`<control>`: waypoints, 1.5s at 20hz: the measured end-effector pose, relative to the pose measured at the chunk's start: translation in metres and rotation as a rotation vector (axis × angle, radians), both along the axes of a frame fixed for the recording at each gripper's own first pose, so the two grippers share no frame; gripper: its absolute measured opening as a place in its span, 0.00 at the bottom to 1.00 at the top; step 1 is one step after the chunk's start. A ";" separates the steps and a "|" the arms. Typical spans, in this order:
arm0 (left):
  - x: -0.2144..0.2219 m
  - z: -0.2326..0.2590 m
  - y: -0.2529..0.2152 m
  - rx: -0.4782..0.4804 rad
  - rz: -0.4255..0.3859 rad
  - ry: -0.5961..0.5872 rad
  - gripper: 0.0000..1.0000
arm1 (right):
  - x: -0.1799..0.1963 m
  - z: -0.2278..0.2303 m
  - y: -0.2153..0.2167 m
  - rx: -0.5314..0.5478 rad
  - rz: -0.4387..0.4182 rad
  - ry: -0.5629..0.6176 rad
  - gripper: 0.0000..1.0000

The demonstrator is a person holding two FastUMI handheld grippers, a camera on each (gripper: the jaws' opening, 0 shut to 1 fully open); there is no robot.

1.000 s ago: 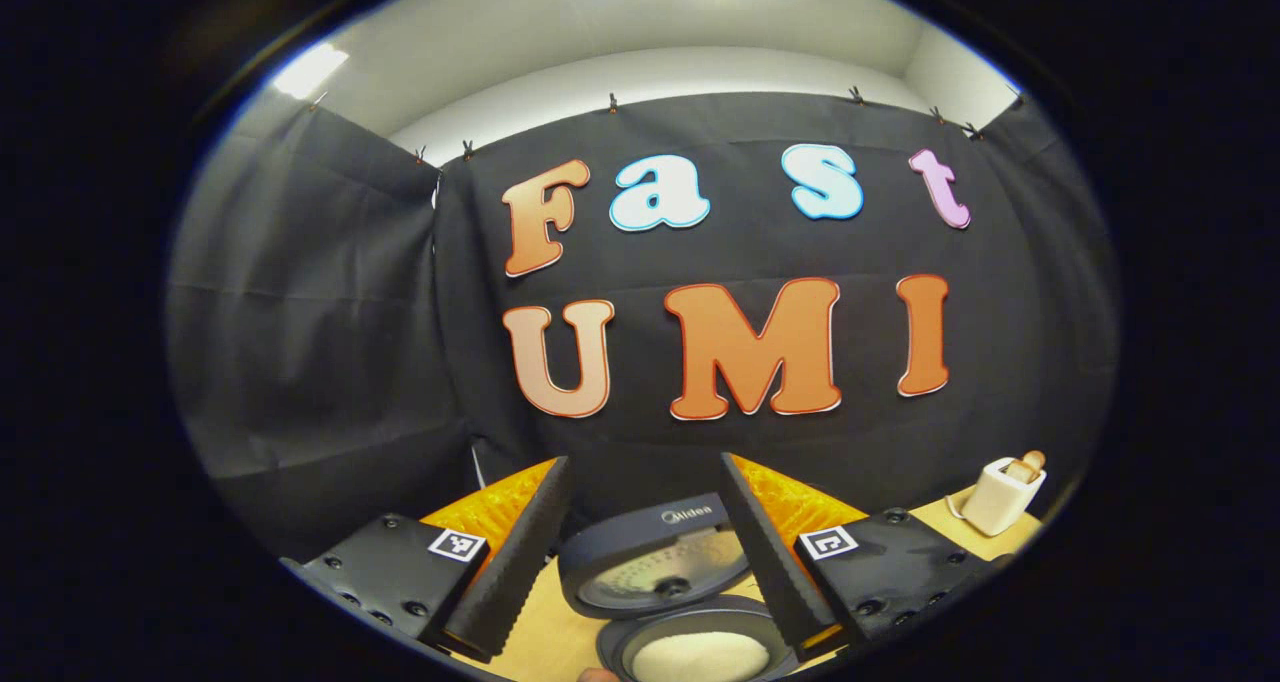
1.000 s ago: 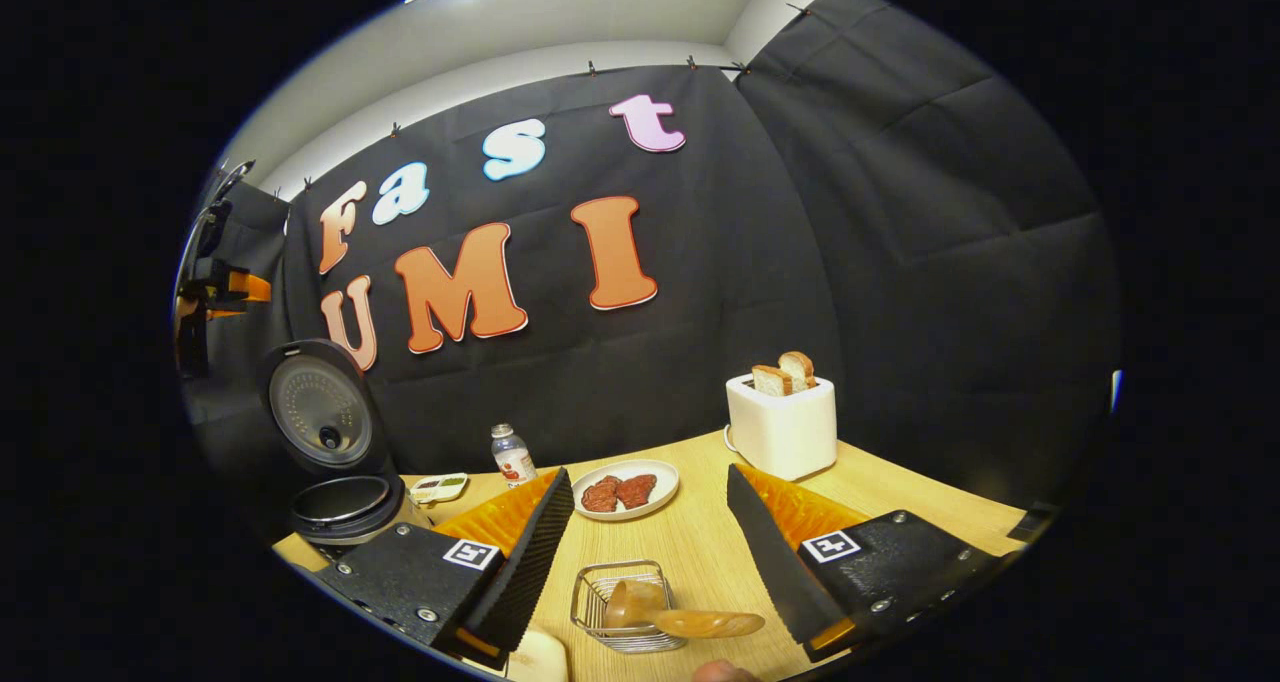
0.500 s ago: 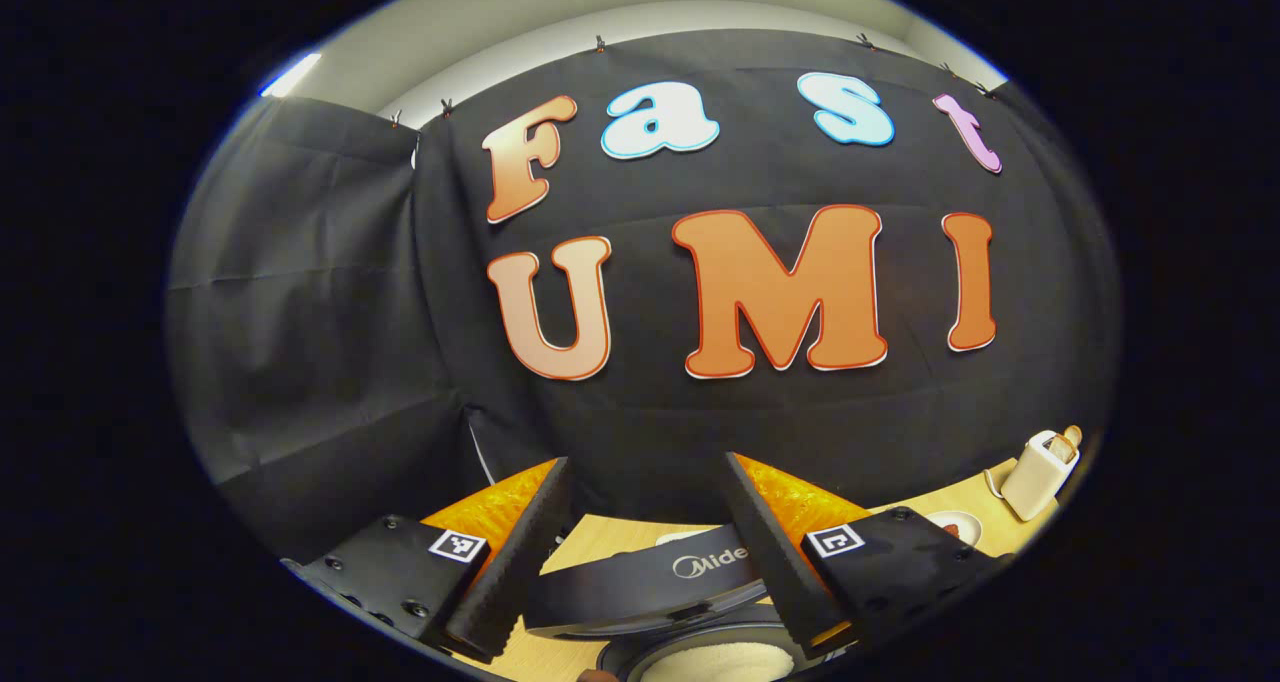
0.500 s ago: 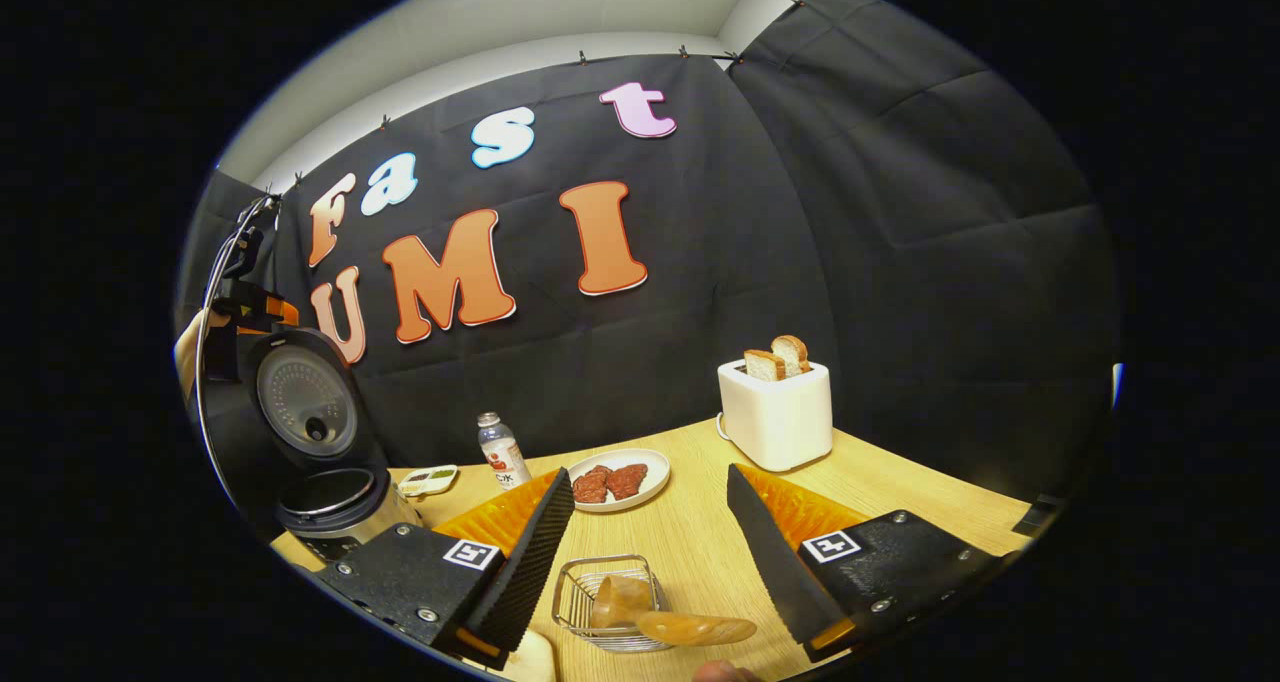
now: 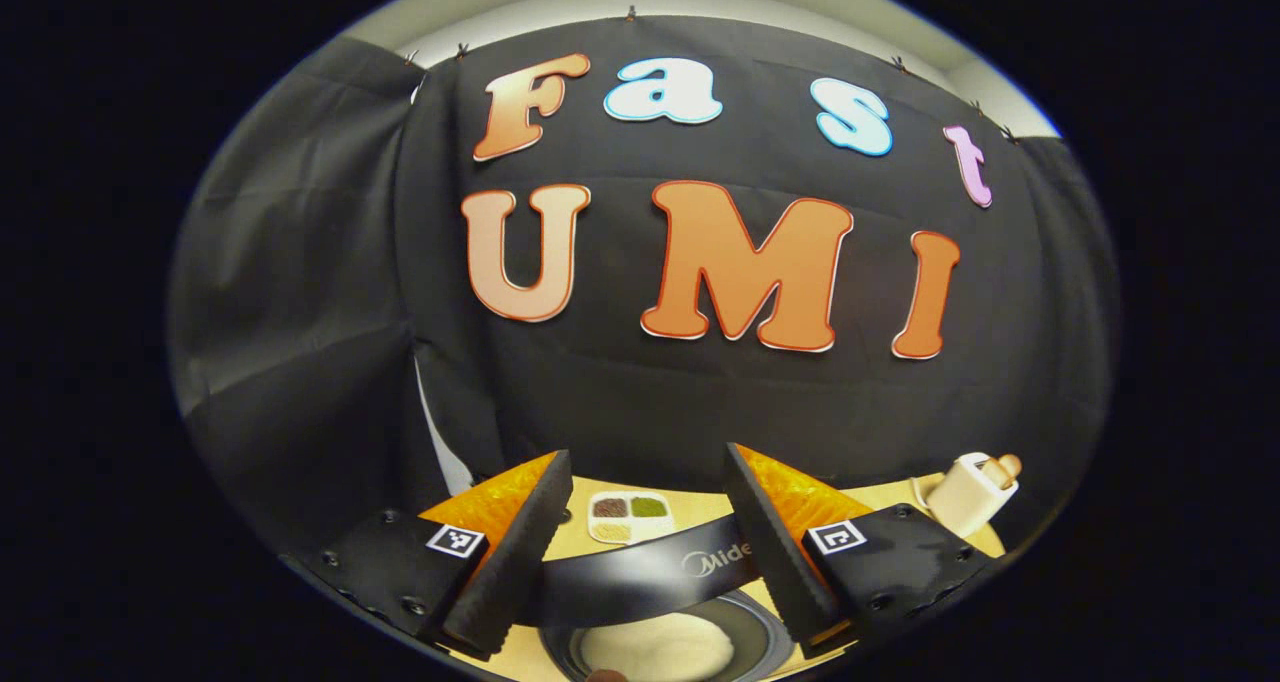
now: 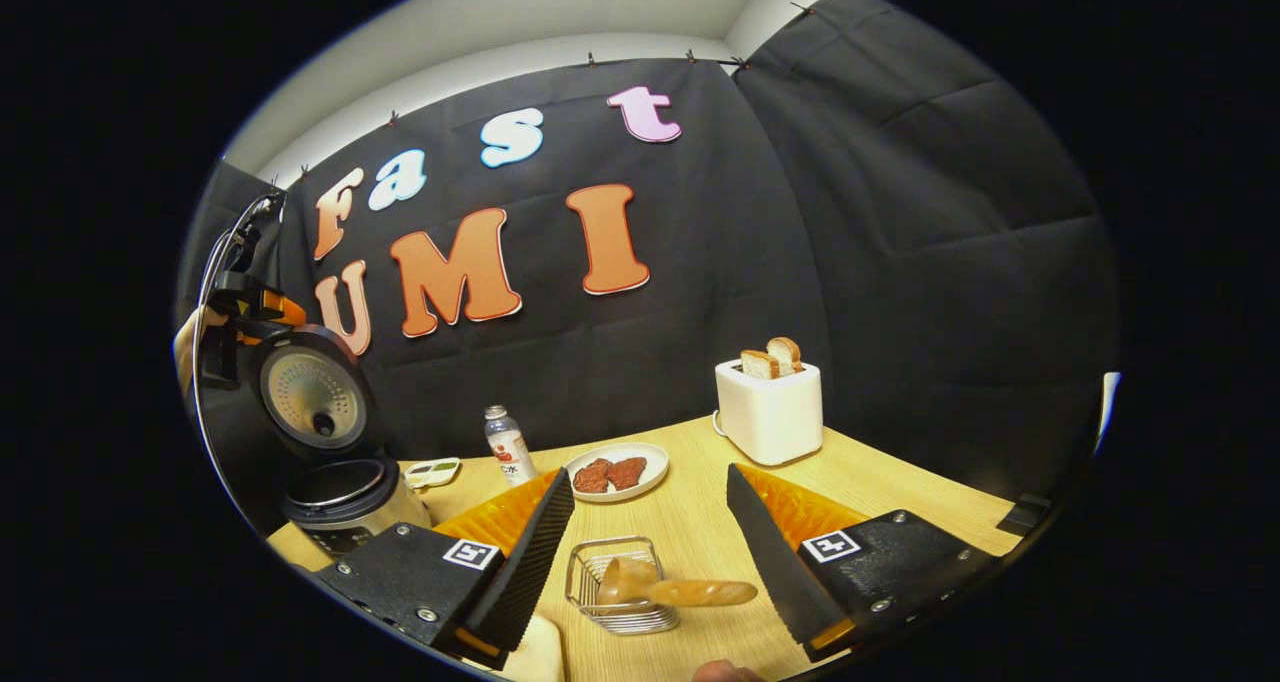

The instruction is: Close the left gripper, press the button to open the rice cooker; take a wooden spoon from the chopstick holder with the right hand, scoop a spoonful of rice and pour it into the rice cooker, then put the wooden spoon back into the chopstick holder.

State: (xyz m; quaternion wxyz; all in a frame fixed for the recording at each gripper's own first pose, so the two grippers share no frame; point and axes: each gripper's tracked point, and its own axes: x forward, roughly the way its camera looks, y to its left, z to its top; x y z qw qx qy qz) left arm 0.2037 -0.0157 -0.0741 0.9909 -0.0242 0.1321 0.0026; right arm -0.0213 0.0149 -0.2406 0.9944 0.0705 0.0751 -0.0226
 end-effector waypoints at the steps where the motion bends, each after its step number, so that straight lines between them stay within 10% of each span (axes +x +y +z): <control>1: -0.008 -0.005 -0.006 -0.013 -0.019 0.011 1.00 | -0.008 0.000 0.003 0.000 0.007 0.001 0.94; 13: -0.112 -0.120 -0.057 0.013 -0.120 0.164 0.98 | -0.096 0.008 0.000 -0.011 0.018 0.013 0.94; 30: -0.129 -0.200 -0.060 0.142 -0.066 0.095 1.00 | -0.114 -0.014 0.000 0.021 0.021 0.072 0.95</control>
